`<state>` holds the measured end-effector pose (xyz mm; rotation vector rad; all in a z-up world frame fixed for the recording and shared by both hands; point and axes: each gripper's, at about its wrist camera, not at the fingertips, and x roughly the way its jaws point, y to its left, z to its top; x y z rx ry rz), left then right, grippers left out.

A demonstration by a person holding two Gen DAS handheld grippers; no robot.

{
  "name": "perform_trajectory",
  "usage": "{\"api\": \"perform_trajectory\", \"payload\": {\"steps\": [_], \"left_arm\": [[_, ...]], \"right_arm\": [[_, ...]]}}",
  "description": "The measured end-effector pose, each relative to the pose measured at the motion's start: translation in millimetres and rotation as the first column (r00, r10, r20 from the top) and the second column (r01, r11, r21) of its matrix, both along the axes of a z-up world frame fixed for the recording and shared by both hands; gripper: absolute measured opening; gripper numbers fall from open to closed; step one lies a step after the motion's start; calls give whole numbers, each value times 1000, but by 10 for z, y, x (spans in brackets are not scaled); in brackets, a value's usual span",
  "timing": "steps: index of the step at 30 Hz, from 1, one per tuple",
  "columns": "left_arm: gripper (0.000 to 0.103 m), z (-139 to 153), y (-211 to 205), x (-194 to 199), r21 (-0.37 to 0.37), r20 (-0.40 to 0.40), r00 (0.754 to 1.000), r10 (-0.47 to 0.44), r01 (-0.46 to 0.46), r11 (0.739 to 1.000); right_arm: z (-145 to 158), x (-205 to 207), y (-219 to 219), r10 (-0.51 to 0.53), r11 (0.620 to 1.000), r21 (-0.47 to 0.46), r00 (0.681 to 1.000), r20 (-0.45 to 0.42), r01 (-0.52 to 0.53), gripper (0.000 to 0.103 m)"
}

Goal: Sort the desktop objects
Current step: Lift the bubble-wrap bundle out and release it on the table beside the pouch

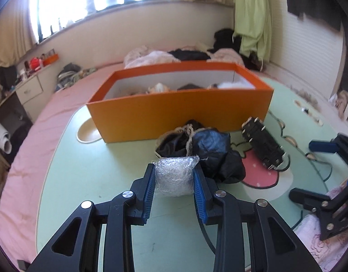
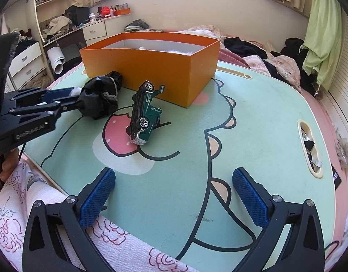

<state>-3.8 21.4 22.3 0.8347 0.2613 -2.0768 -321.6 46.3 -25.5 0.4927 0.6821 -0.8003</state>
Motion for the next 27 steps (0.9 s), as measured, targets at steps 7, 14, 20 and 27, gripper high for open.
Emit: {"api": "perform_trajectory", "payload": {"steps": [7,14,20,27], "left_arm": [[102,-140,72,111,64,9,1000,10,-11,998],[103,-319,112,96,88,16,1000,-16,15,996],[103,-341,135,113,84,13,1000,-11,10,996],[103,-332,131,112,85,14,1000,-8,7,996]], "right_arm": [[-3,-5,5,1,1000,-1,1000,-2,-1,103],[-16,6,-7,-2,1000,-2,1000,-12,2,103],[-19,-2,-5,-1,1000,-3,1000,-12,1,103],[-24,-13,2,-5,1000,-6,1000,-10,5,103]]}}
